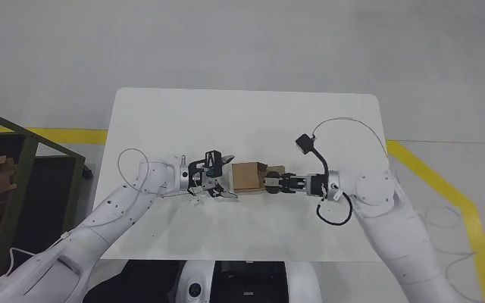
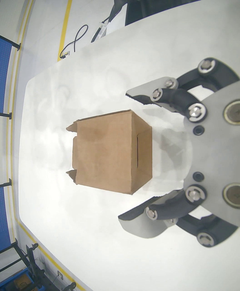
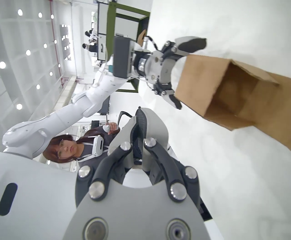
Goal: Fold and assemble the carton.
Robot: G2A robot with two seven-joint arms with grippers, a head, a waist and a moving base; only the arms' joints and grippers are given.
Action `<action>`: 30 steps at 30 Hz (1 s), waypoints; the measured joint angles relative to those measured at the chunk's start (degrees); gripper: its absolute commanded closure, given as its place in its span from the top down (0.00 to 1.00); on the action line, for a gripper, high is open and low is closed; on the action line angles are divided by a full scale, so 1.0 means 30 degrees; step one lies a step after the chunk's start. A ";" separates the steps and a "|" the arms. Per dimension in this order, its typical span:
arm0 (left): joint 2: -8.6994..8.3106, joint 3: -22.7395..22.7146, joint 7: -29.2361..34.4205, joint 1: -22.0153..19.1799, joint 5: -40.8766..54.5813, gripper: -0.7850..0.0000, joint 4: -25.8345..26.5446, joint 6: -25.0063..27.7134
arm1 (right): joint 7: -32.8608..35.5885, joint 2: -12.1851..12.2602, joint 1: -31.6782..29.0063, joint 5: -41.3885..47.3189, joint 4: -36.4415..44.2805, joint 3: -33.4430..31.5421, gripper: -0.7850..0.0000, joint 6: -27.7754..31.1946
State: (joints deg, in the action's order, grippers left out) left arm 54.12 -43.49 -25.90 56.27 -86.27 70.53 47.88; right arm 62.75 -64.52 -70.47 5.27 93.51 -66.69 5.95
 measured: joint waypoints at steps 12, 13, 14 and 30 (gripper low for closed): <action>0.0000 0.0000 0.0000 0.0000 0.0000 1.00 0.0000 0.0000 | -0.2557 -0.0181 0.0436 -0.1746 -0.2515 0.1299 0.00 -0.2215; 0.0000 0.0000 0.0000 0.0000 0.0000 1.00 0.0000 0.0000 | -0.2685 -0.0200 0.0470 -0.1634 -0.2744 0.1345 0.00 -0.2054; 0.0000 0.0000 0.0000 0.0000 0.0000 1.00 0.0000 0.0000 | -0.2804 -0.0206 0.0470 -0.1608 -0.2853 0.1362 0.00 -0.1928; 0.0000 0.0000 0.0000 0.0000 0.0000 1.00 0.0000 0.0000 | -0.3315 -0.0025 -0.0496 -0.1470 -0.3334 0.1111 0.00 -0.1631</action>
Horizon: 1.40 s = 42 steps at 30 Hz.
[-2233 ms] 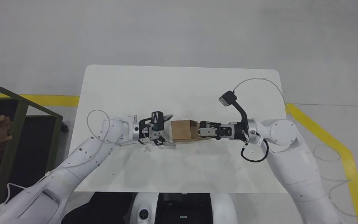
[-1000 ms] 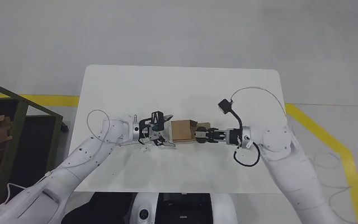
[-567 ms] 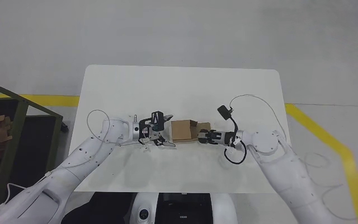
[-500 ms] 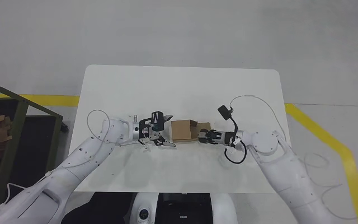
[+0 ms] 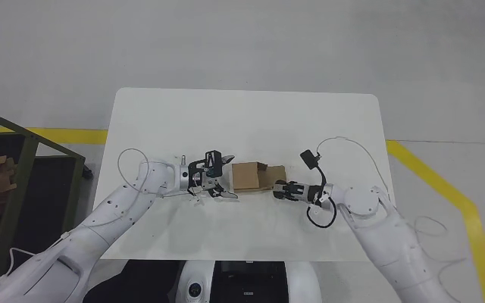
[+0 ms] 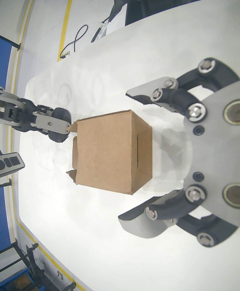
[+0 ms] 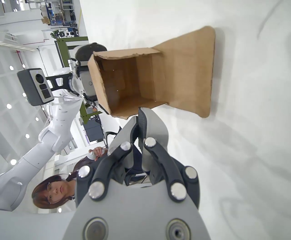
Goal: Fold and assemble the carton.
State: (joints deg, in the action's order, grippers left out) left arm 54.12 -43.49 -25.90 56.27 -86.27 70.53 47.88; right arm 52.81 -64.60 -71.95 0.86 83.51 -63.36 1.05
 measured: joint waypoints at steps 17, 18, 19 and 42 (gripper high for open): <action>0.0000 0.0000 0.0000 0.0000 0.0000 1.00 0.0000 0.0000 | -0.0291 -0.0911 0.2769 0.1116 -0.2359 0.2717 0.00 0.0684; 0.0000 0.0000 0.0000 0.0000 0.0000 1.00 0.0000 0.0000 | -0.0291 -0.0965 0.2904 0.1140 -0.2454 0.2866 0.00 0.0732; 0.0000 0.0000 0.0000 0.0000 0.0000 1.00 0.0000 0.0000 | -0.0292 -0.1034 0.3070 0.1186 -0.2579 0.3054 0.00 0.0781; 0.0000 0.0000 0.0000 0.0000 0.0000 1.00 0.0000 0.0000 | -0.1091 -0.2131 0.4421 0.3039 -0.4729 0.5147 0.00 0.1721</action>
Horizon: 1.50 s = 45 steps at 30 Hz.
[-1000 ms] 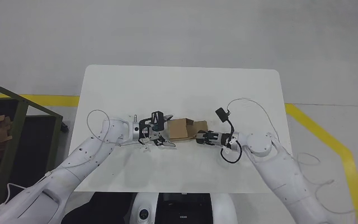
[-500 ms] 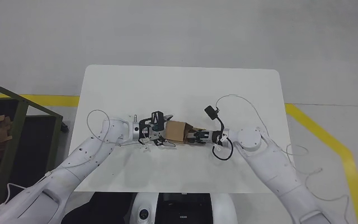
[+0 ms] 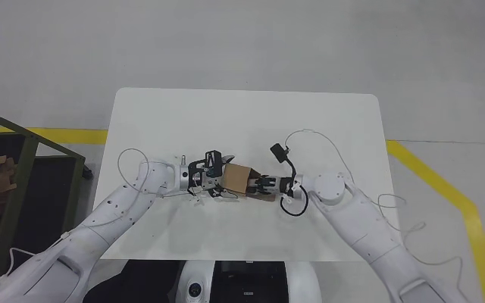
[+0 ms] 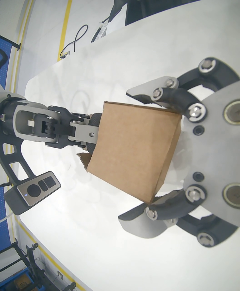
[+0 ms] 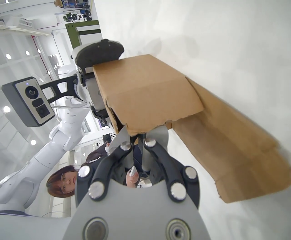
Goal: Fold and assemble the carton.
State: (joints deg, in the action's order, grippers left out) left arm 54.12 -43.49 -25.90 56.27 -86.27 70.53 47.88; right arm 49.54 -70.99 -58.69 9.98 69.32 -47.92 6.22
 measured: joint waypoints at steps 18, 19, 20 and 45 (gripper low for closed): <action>0.0000 0.0000 0.0000 0.0000 0.0000 1.00 0.0000 0.0000 | -0.0490 -0.0419 0.0224 0.0127 -0.0762 0.0442 0.00 0.0949; 0.0000 0.0000 0.0000 0.0000 0.0000 1.00 0.0000 0.0000 | -0.0439 -0.0423 0.0241 0.0135 -0.0773 0.0415 0.00 0.0972; 0.0000 0.0000 0.0000 0.0000 0.0000 1.00 0.0000 0.0000 | -0.0384 -0.0410 0.0237 0.0134 -0.0764 0.0359 0.00 0.0991; 0.0000 0.0000 0.0000 0.0000 0.0000 1.00 0.0000 0.0000 | 0.0367 0.1390 -0.2915 -0.1860 0.3206 -0.4431 0.00 0.0205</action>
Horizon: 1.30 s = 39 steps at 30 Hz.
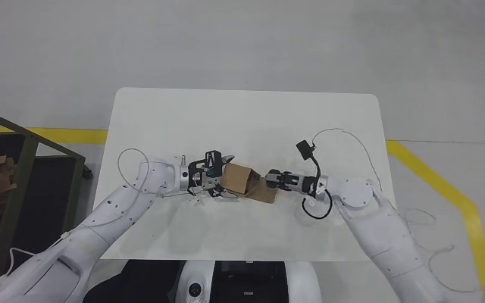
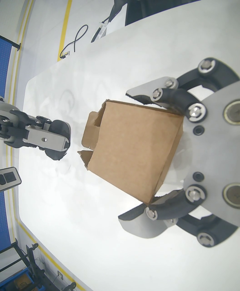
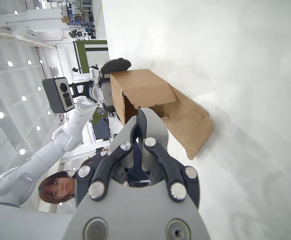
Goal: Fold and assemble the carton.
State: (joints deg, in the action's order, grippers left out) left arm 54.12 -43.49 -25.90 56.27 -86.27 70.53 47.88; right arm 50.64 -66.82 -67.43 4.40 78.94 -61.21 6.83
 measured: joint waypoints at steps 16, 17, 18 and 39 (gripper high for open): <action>0.0000 0.0000 0.0000 0.0000 0.0000 1.00 0.0000 0.0000 | -0.0561 -0.0866 0.1462 0.0805 -0.2171 0.2608 0.00 0.0885; 0.0000 0.0000 0.0000 0.0000 0.0000 1.00 0.0000 0.0000 | -0.0605 -0.0904 0.1477 0.0874 -0.2221 0.2698 0.00 0.0911; 0.0000 0.0000 0.0000 0.0000 0.0000 1.00 0.0000 0.0000 | -0.0641 -0.0942 0.1493 0.0967 -0.2276 0.2781 0.00 0.0940; 0.0000 0.0000 0.0000 0.0000 0.0000 1.00 0.0000 0.0000 | -0.0295 -0.2152 0.3205 0.3771 -0.5060 0.4710 0.00 0.1737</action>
State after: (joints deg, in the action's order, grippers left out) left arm 54.12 -43.49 -25.90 56.27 -86.27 70.53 47.88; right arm 49.75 -73.28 -57.82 15.71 63.76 -47.08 12.04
